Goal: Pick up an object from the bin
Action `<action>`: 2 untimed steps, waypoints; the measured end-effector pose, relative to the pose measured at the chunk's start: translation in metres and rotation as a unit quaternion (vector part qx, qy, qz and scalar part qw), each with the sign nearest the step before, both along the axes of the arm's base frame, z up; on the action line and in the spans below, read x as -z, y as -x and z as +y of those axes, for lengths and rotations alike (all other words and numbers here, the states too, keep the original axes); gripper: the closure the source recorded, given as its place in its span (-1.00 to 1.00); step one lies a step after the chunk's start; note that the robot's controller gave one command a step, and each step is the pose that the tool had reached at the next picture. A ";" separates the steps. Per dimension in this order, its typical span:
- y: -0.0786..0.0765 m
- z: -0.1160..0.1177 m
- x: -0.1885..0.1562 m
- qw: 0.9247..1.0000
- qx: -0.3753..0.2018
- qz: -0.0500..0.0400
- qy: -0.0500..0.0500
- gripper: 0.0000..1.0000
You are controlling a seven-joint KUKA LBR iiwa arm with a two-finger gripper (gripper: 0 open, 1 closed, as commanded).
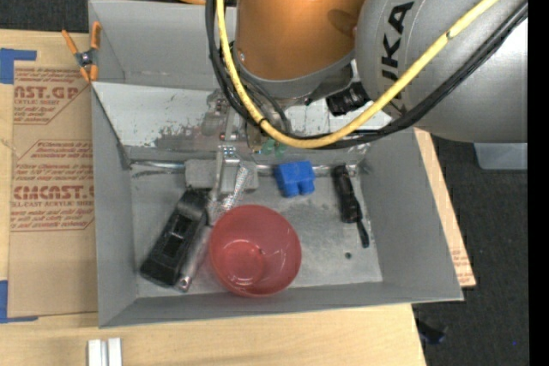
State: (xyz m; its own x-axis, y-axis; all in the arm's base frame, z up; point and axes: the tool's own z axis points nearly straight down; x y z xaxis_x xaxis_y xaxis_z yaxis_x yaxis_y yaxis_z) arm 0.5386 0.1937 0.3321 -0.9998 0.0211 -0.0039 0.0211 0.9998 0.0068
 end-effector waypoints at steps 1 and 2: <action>0.007 -0.011 -0.069 0.998 -0.059 -0.005 0.000 -1.00; 0.026 -0.022 -0.007 0.999 -0.032 -0.001 0.000 -1.00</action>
Offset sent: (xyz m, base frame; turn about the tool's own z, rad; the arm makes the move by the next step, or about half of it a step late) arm -0.0409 -0.0310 -0.0615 0.0010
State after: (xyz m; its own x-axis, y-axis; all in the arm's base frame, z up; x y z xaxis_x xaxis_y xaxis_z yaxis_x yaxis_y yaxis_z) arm 0.5123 0.1713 0.3389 -0.9991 -0.0428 -0.0062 -0.0429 0.9991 0.0066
